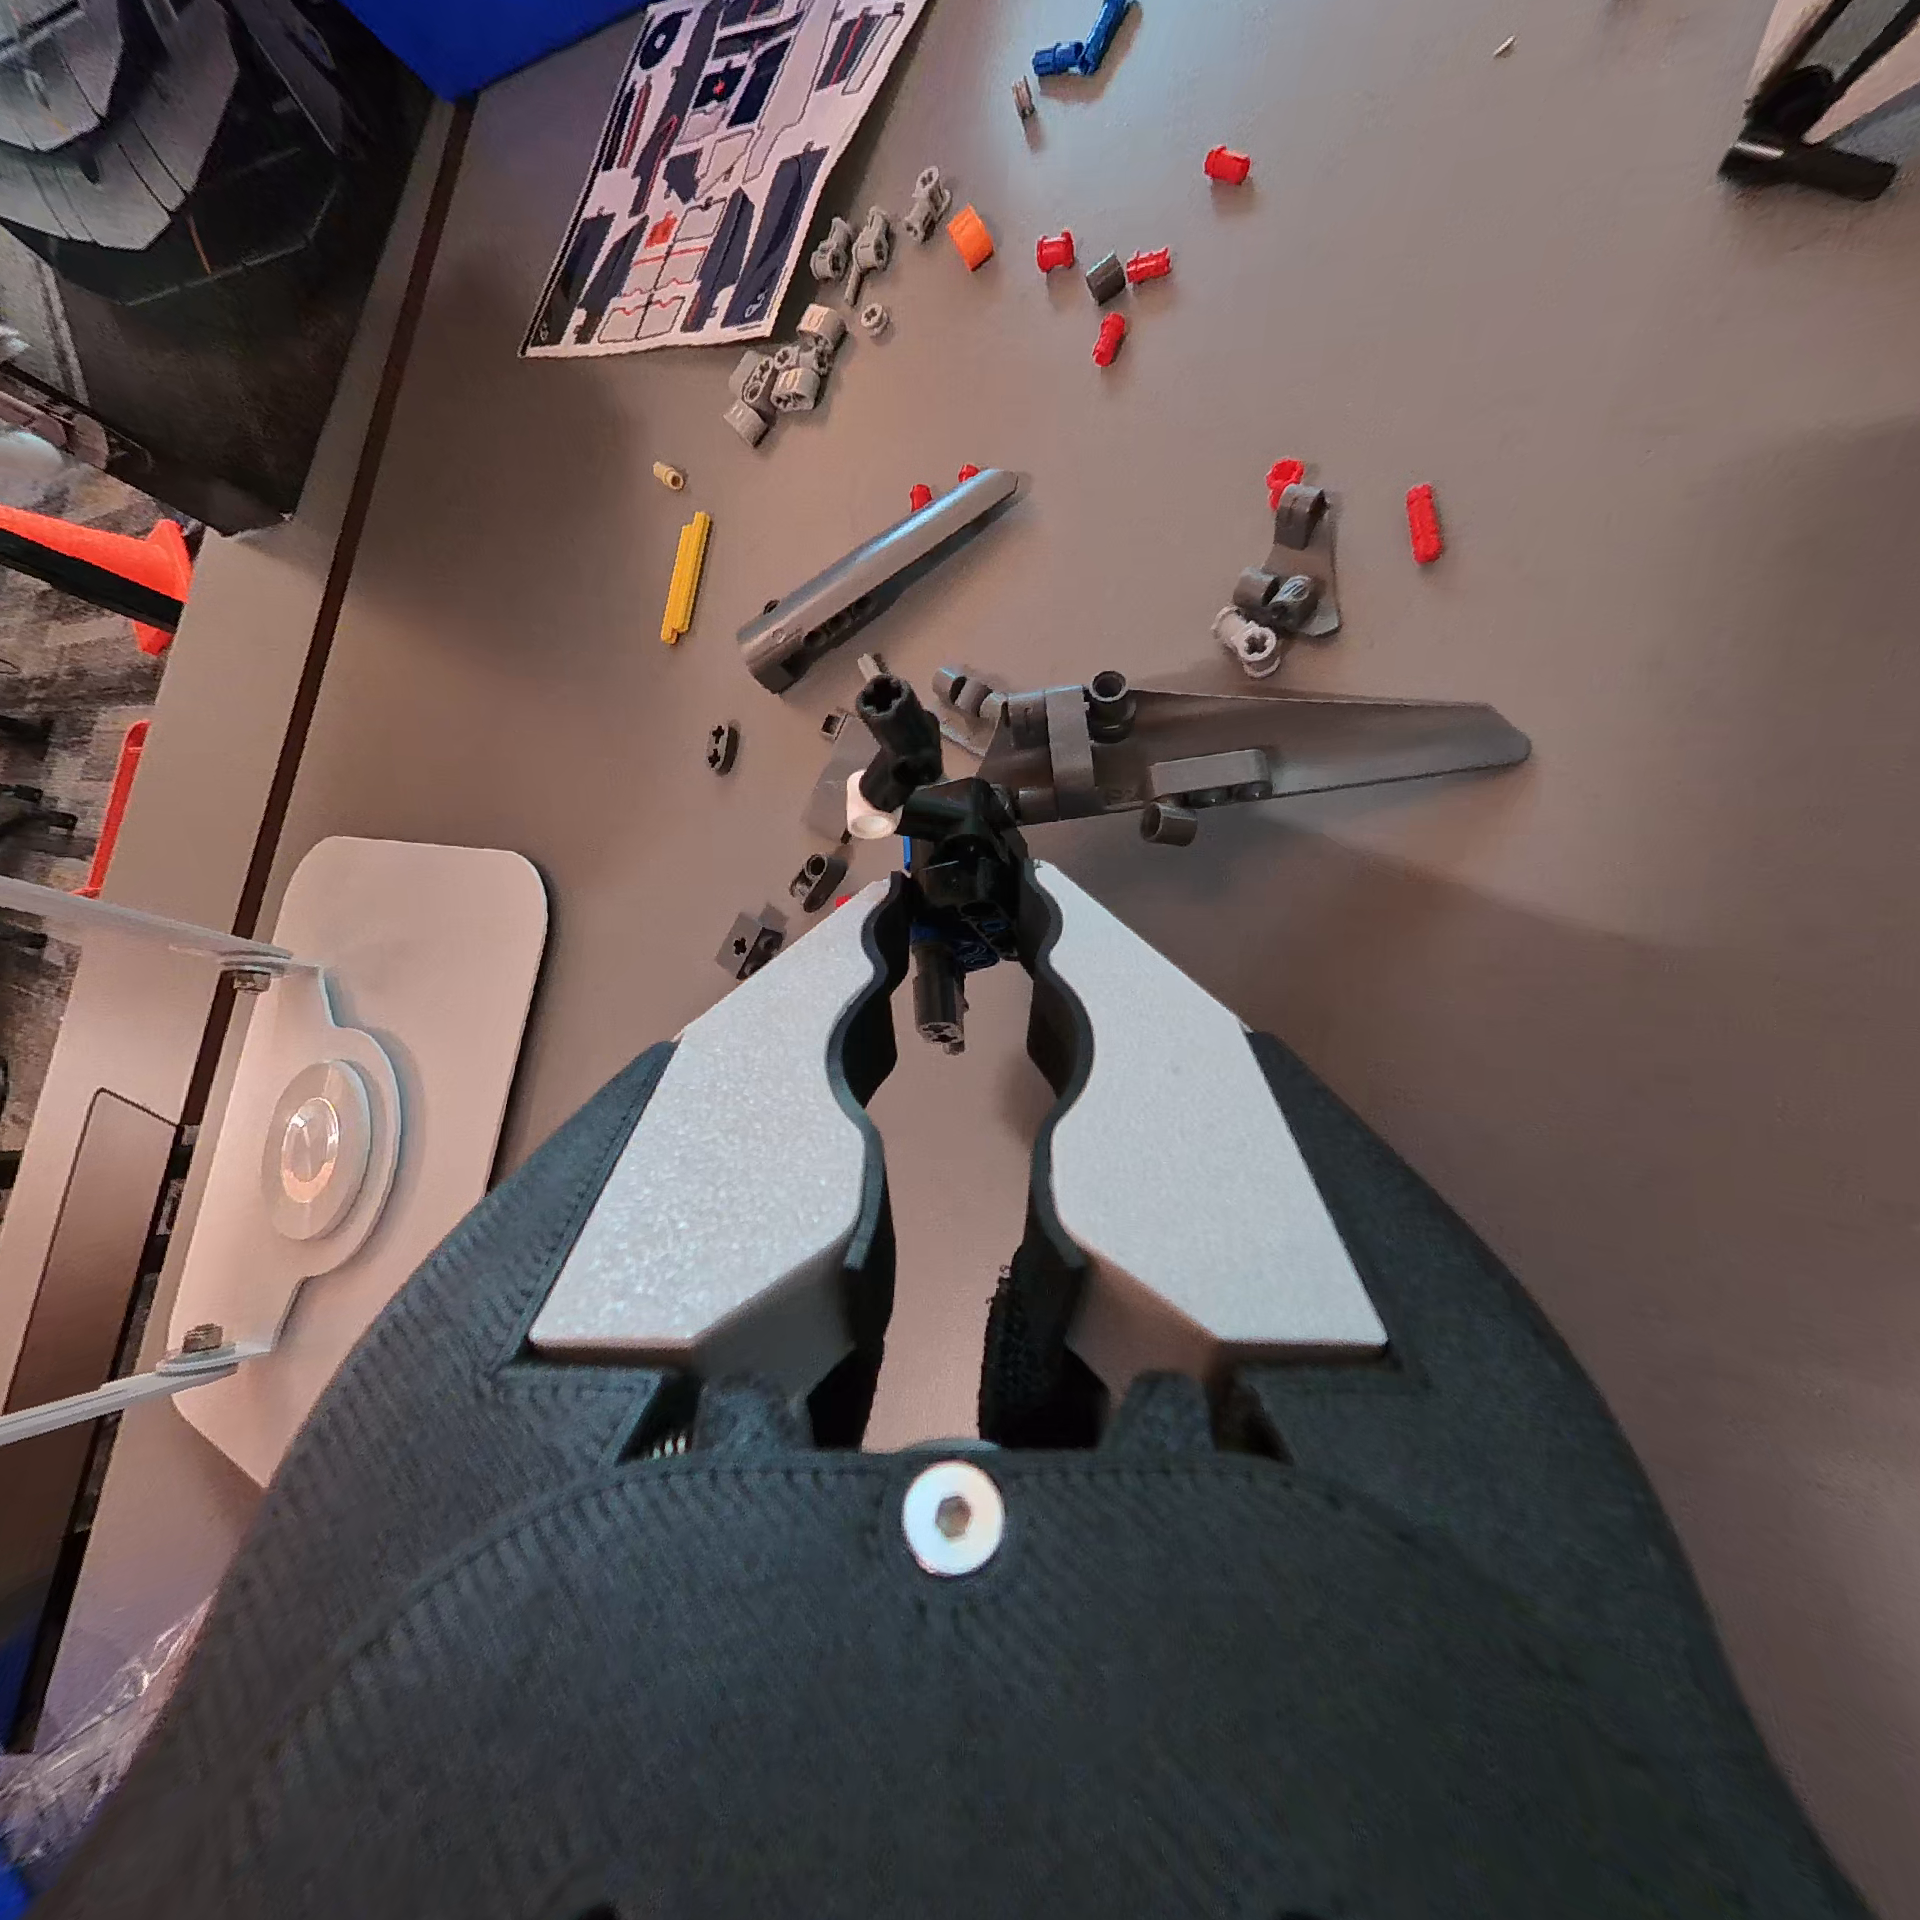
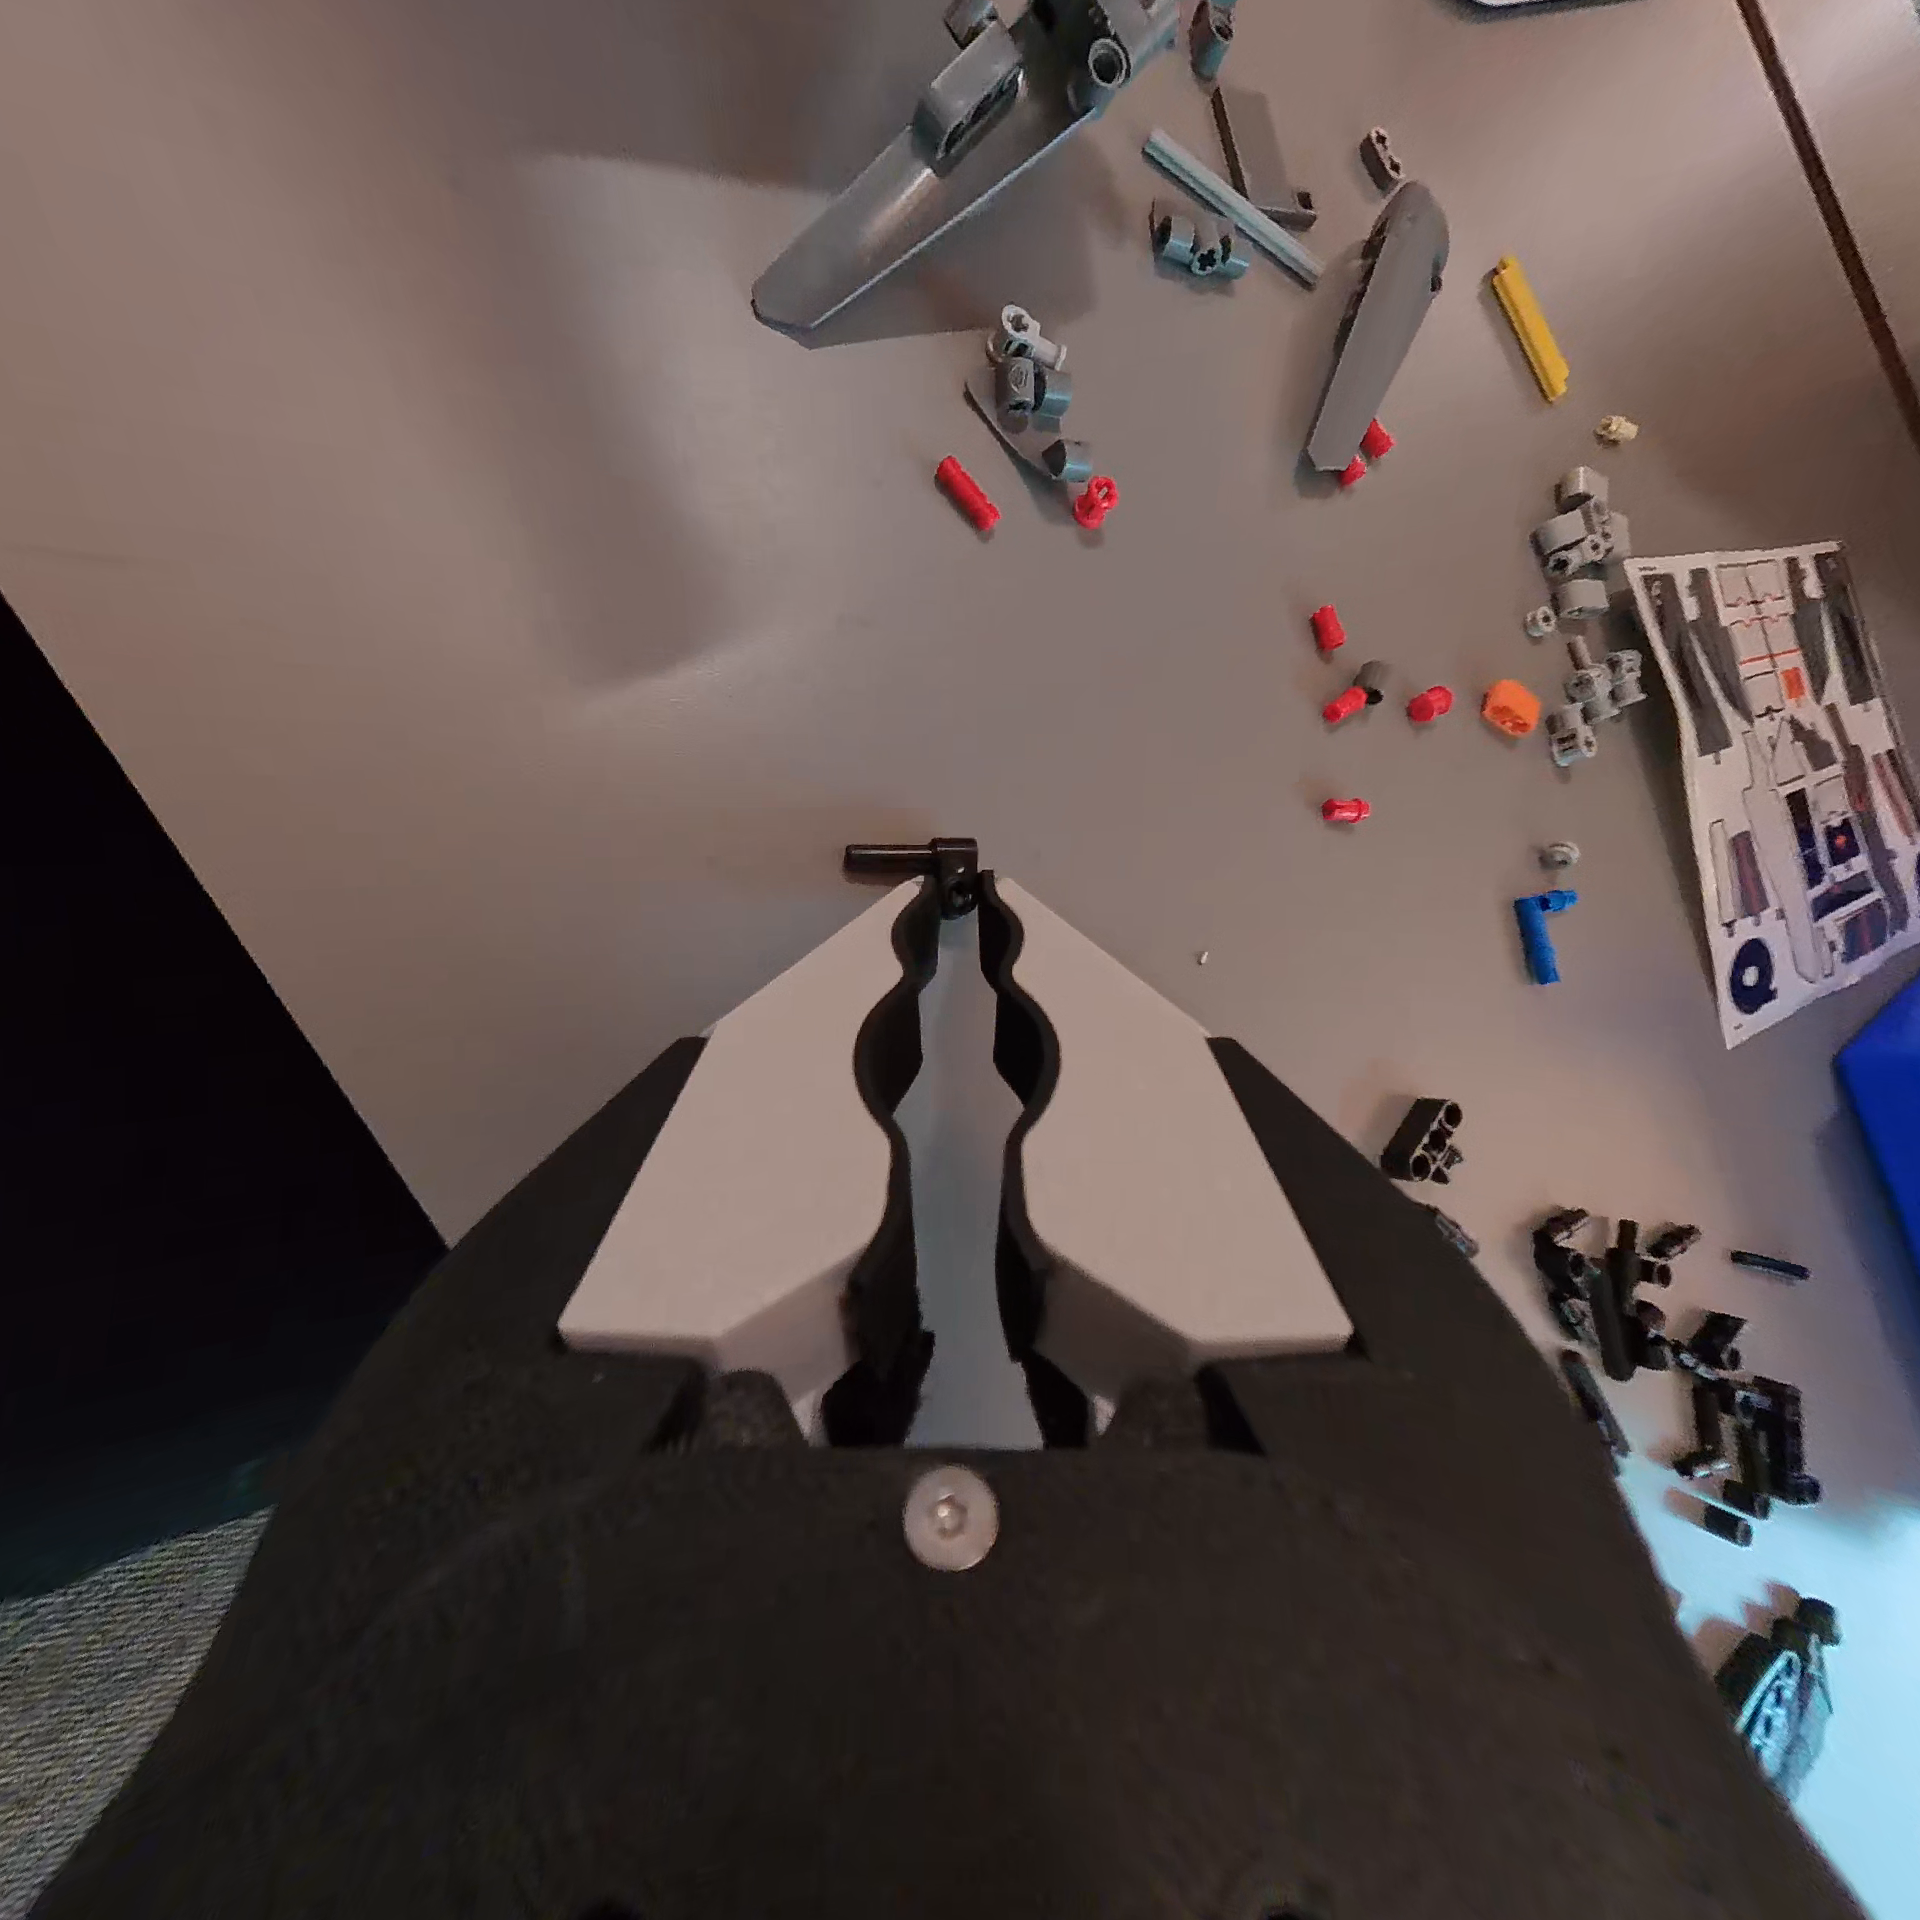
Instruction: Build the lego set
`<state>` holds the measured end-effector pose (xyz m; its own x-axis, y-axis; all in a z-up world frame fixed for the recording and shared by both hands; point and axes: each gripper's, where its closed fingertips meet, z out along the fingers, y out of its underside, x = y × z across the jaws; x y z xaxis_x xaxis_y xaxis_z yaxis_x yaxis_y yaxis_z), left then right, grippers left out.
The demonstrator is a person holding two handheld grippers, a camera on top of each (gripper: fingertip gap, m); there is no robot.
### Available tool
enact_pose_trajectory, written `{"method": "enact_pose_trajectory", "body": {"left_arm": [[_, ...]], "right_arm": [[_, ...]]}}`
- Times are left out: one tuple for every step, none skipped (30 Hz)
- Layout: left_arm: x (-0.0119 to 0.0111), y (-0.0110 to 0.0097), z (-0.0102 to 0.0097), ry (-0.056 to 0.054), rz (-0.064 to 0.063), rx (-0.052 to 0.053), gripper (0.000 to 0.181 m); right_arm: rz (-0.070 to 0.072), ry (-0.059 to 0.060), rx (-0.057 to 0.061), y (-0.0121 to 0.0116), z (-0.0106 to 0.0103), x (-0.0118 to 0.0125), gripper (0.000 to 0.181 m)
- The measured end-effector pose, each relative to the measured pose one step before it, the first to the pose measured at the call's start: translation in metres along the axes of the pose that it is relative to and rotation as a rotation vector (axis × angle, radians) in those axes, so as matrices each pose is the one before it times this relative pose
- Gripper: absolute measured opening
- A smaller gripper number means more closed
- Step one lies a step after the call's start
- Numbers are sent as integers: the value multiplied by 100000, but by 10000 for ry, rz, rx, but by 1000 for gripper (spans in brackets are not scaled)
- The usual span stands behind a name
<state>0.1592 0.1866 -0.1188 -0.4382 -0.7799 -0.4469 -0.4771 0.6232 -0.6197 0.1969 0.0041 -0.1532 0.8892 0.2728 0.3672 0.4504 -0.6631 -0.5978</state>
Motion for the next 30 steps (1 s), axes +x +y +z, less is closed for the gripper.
{"method": "enact_pose_trajectory", "body": {"left_arm": [[37,-49,-9,-14,33,2,17],[56,-42,-14,-4,16,-19,17],[54,-42,-25,-9,22,-12,17],[50,-62,-34,-6,21,-7,17],[34,-64,-39,1,4,-4,17],[-7,-37,-41,-12,-25,-17,17],[-33,-31,-36,-13,-44,-19,17],[-28,-24,-31,-1,-59,-10,17],[-45,2,-36,6,-90,-16,17],[-53,52,-25,11,-101,-37,17],[-61,20,-39,13,-101,-4,17],[-53,11,-60,22,-119,7,17],[-89,13,-86,-6,-94,-1,17],[-134,23,-94,-57,-51,-13,17],[-140,10,-103,-71,-18,-17,17],[-63,-28,-106,-42,-2,-3,17],[-3,-65,-94,-6,-15,12,17],[4,-45,-63,-14,-29,-4,17],[-19,0,-52,-48,2,-38,17],[23,-7,-36,-39,30,-33,17],[40,-27,-15,-20,13,-14,17],[32,11,-7,-20,-14,-32,17],[-18,38,13,-48,-3,-53,17],[-36,42,11,-44,12,-45,17],[2,-11,1,-3,-20,0,17],[-16,-3,-13,1,-69,-3,17],[-54,13,0,-20,-38,-14,17],[-69,9,2,-51,-1,-18,17],[-47,-31,-20,-44,20,1,17],[3,-62,-24,-29,23,18,17]], "right_arm": [[-163,110,40,-191,28,54,5],[-188,247,53,-294,-16,267,5],[-246,310,83,-438,-83,348,5],[-316,278,119,-606,-98,279,4],[-374,342,158,-818,-102,353,4],[-483,386,183,-1015,-45,370,4],[-595,343,144,-1079,58,260,4],[-592,366,92,-1102,186,308,4],[-591,372,165,-1221,247,324,4],[-558,269,224,-1260,352,214,5],[-500,247,164,-1069,468,237,5],[-506,253,89,-804,569,268,5],[-449,194,15,-525,612,250,4],[-323,169,31,-428,579,272,4],[-222,135,114,-465,503,260,4],[-151,36,84,-406,488,124,4],[-170,22,-12,-250,525,67,4],[-232,74,-24,-240,482,105,4],[-217,41,13,-278,450,44,4],[-146,-81,-48,-188,469,-114,4],[-175,-1,-88,-107,434,-24,4],[-219,138,-54,-131,348,157,4],[-151,92,-30,-128,296,123,4],[-71,73,9,-157,227,127,5],[-34,77,30,-156,192,124,5],[-51,-8,-44,-9,210,-16,5],[-96,0,-128,120,231,-39,5],[-77,51,-96,78,186,29,5],[2,-15,-18,-39,139,-51,5],[55,10,-24,-41,120,16,5]]}}
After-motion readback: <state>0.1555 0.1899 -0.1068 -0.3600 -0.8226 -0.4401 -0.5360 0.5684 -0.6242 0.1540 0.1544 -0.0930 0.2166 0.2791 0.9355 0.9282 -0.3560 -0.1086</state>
